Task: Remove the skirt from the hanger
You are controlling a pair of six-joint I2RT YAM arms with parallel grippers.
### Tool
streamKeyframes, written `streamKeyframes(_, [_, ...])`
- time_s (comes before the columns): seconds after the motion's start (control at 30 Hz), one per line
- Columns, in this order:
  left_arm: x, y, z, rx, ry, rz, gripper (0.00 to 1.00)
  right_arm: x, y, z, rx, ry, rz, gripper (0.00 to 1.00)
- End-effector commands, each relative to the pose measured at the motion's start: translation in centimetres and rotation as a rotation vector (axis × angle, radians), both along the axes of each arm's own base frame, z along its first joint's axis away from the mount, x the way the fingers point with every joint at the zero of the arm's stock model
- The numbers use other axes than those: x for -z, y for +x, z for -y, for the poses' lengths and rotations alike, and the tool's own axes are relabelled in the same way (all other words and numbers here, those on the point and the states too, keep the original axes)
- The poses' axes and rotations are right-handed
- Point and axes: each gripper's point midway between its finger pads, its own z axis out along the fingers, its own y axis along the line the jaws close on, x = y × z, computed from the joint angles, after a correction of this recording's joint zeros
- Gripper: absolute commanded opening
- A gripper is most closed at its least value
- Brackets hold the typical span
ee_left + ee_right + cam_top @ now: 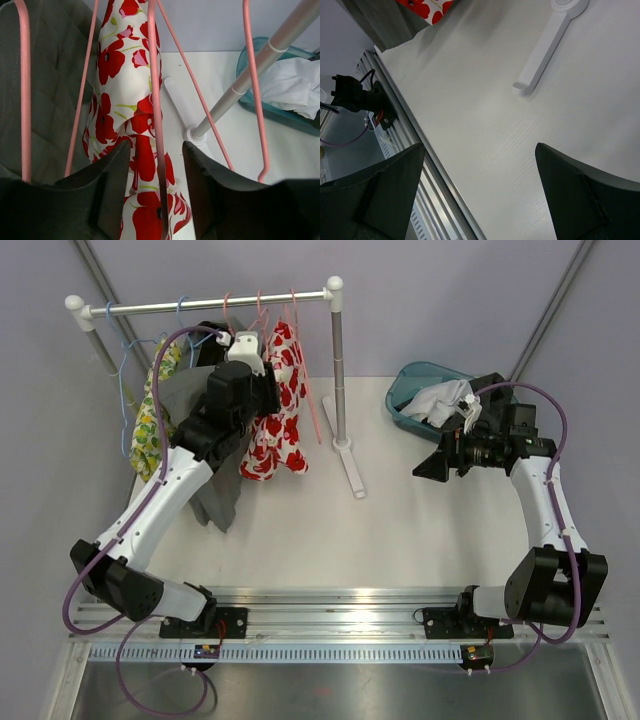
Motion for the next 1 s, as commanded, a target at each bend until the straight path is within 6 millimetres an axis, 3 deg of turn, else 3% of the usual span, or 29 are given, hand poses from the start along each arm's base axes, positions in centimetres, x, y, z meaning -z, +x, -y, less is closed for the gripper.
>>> streamKeyframes(0.0, [-4.5,0.6,-0.5,-0.025,-0.024,0.123,0.42,-1.1,0.3,0.3,0.0,-0.018,0.079,0.99])
streamKeyframes(0.03, [-4.6,0.6,-0.4,-0.018,-0.021,0.125,0.24,-1.1,0.3,0.4,0.002,-0.018,0.079,0.99])
streamKeyframes(0.13, [-5.5,0.5,-0.5,-0.016,-0.022,0.146,0.0,-1.1,0.3,0.5,0.004,-0.016,0.079,0.99])
streamKeyframes(0.73, [-10.9,-2.3,-1.5,0.024,-0.06,0.277,0.0,-0.9,0.4,1.1,0.016,-0.006,0.069,0.99])
streamKeyframes(0.97, [-12.0,-3.3,-1.7,0.041,-0.078,0.315,0.0,-0.8,0.3,1.1,0.014,-0.006,0.067,0.99])
